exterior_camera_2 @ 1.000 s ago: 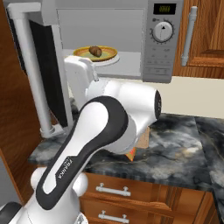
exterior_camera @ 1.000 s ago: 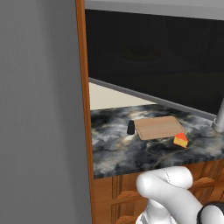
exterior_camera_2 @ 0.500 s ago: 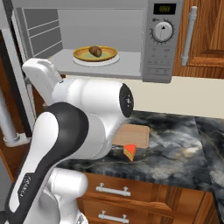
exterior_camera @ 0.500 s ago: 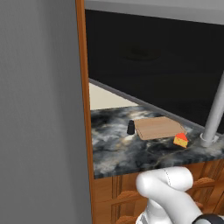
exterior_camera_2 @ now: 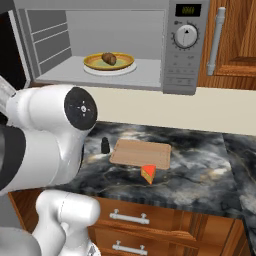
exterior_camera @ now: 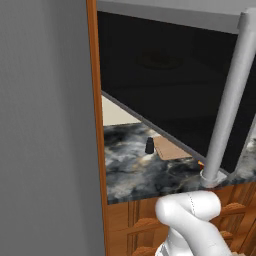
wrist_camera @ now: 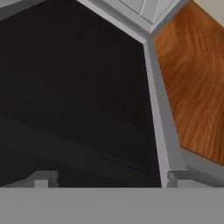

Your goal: Retrieve the reheated potato from the microwave, then place the potato, cheese, and condiment on the cutting board.

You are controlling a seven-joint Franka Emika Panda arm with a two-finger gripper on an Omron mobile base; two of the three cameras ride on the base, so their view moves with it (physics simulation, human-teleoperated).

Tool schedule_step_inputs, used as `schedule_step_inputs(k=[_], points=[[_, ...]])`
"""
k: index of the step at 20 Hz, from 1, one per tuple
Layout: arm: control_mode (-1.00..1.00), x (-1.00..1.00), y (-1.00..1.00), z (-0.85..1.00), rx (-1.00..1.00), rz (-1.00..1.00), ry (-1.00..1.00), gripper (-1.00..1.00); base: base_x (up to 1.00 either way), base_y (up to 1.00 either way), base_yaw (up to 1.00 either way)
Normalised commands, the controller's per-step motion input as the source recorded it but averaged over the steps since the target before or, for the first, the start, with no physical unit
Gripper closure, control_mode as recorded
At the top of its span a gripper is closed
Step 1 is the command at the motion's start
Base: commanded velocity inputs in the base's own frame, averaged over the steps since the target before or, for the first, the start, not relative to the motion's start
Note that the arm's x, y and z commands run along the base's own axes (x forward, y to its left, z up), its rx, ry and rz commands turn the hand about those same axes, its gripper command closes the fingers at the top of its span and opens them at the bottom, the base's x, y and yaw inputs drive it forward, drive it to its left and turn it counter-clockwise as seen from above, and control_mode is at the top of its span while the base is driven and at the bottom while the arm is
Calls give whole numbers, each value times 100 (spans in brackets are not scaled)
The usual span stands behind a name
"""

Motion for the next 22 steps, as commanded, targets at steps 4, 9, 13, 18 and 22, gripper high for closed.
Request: schedule_step_inputs(k=[4,9,13,18,22], points=[[-100,0,62,0,-4,-9,-1,-100,0,0,0],[-100,1,55,0,0,-7,-6,-100,0,0,0],[-100,1,48,0,-2,-7,-8,-100,0,0,0],[-100,0,29,0,-4,-6,-11,-100,0,0,0],[-100,0,19,0,-8,-8,-11,-100,0,0,0]])
